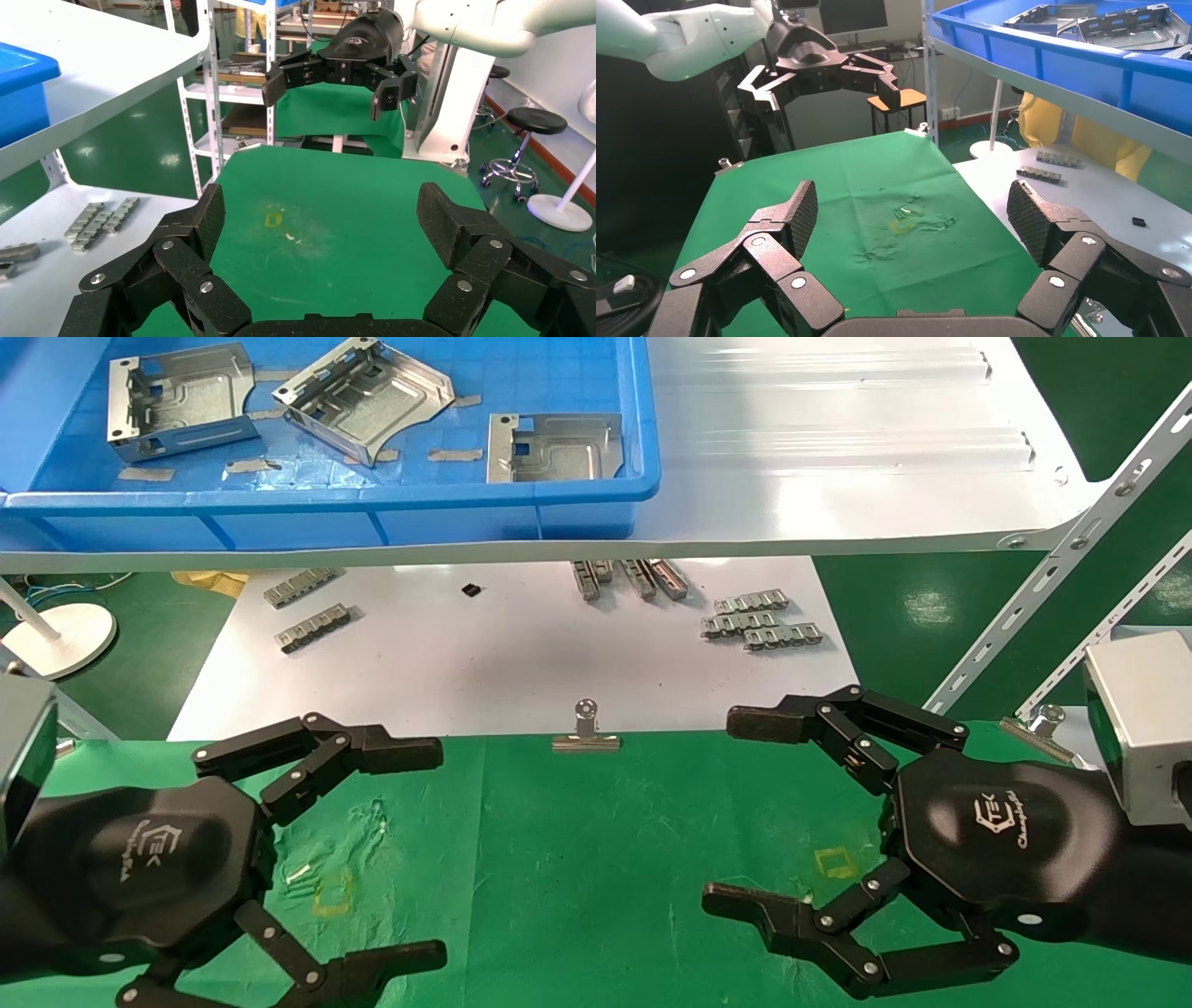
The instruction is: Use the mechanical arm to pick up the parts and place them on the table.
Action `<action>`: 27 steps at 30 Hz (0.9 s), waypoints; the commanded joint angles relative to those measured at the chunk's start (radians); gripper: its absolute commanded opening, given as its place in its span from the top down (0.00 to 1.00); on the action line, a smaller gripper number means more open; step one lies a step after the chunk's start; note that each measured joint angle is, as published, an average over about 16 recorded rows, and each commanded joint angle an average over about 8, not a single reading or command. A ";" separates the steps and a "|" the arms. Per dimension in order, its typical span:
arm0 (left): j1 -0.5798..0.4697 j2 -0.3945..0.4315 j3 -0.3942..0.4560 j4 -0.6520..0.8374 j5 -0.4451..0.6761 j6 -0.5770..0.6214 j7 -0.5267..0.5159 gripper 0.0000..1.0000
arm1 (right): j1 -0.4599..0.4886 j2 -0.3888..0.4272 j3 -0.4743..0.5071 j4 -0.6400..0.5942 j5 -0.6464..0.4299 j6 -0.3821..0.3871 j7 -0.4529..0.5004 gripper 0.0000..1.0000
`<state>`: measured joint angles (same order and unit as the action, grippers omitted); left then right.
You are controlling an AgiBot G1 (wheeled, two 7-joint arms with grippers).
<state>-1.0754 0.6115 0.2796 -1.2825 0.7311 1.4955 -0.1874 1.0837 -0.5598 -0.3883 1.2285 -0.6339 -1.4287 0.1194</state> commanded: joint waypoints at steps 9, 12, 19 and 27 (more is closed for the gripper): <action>0.000 0.000 0.000 0.000 0.000 0.000 0.000 0.00 | 0.000 0.000 0.000 0.000 0.000 0.000 0.000 0.00; 0.000 0.000 0.000 0.000 0.000 0.000 0.000 0.00 | 0.000 0.000 0.000 0.000 0.000 0.000 0.000 0.12; 0.000 0.000 0.000 0.000 0.000 0.000 0.000 0.00 | 0.000 0.000 0.000 0.000 0.000 0.000 0.000 1.00; 0.000 0.000 0.000 0.000 0.000 0.000 0.000 0.00 | 0.000 0.000 0.000 0.000 0.000 0.000 0.000 1.00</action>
<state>-1.0754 0.6115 0.2796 -1.2825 0.7311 1.4955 -0.1874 1.0837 -0.5598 -0.3883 1.2285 -0.6339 -1.4287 0.1194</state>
